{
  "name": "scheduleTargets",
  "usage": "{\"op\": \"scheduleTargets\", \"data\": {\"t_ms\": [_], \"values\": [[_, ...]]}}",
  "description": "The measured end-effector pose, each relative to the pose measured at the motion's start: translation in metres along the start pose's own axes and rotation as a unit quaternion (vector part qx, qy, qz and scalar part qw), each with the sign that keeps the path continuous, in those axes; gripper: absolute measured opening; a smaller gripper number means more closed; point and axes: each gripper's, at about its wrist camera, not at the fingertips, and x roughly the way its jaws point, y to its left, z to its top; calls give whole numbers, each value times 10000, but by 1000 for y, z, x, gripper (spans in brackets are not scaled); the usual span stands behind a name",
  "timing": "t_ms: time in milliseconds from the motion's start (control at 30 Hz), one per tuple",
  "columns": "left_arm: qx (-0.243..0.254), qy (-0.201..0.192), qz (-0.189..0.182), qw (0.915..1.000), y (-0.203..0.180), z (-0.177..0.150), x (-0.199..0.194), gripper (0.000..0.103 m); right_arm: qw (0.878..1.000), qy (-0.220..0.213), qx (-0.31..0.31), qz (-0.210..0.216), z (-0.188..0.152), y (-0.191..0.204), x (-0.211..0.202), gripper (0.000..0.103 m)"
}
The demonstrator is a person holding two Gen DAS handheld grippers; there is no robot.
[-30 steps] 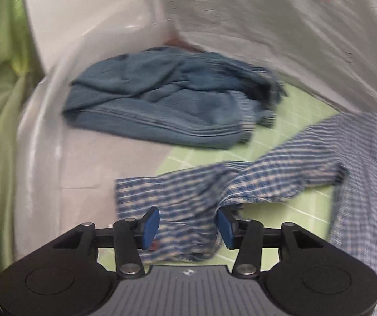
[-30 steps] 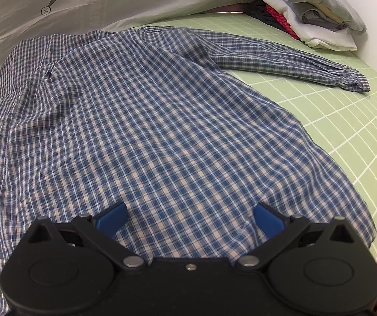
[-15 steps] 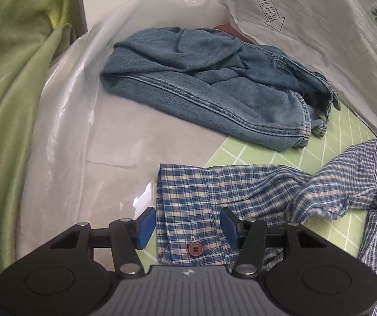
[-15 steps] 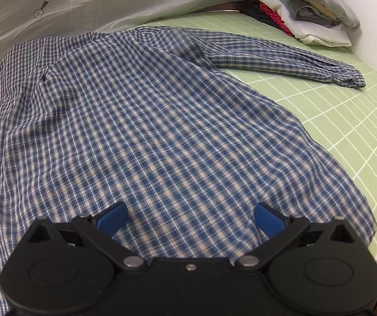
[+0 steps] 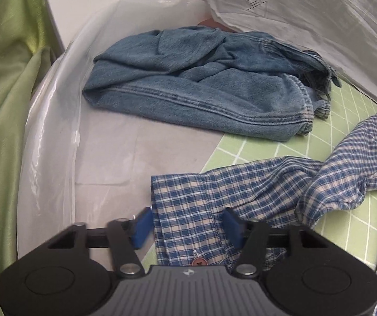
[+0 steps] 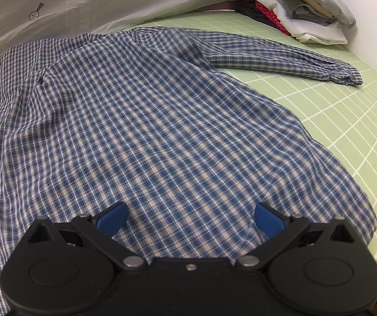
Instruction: Fold clothes
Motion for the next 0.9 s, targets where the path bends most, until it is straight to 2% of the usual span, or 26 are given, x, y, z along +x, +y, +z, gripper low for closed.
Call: {"op": "scheduleTargets", "data": {"t_ms": [67, 200, 367, 433, 533, 633, 767, 900], "values": [[118, -27, -21, 9999, -3, 2, -1, 19, 10000, -8, 9, -7, 0, 1, 0, 103], [161, -173, 187, 9995, -1, 9, -7, 16, 10000, -21, 17, -13, 1, 2, 1, 103], [-283, -657, 712, 9949, 28, 26, -20, 16, 10000, -43, 0, 6, 2, 3, 2, 103], [-469, -753, 785, 9930, 36, 31, -23, 16, 10000, -65, -9, 16, 2, 3, 2, 103], [-744, -866, 851, 9898, 46, 38, -27, 23, 9999, -95, -25, 53, 2, 3, 3, 103], [-647, -766, 999, 9899, 39, 36, -28, 34, 9999, -116, -43, 73, 4, 5, 5, 103], [-655, -803, 740, 9919, 29, 27, -41, 56, 9997, -145, -147, 152, 6, 4, 6, 103], [-364, -881, 574, 9938, 10, 14, -59, 67, 9986, -146, -370, 342, 7, 0, 6, 103]]}}
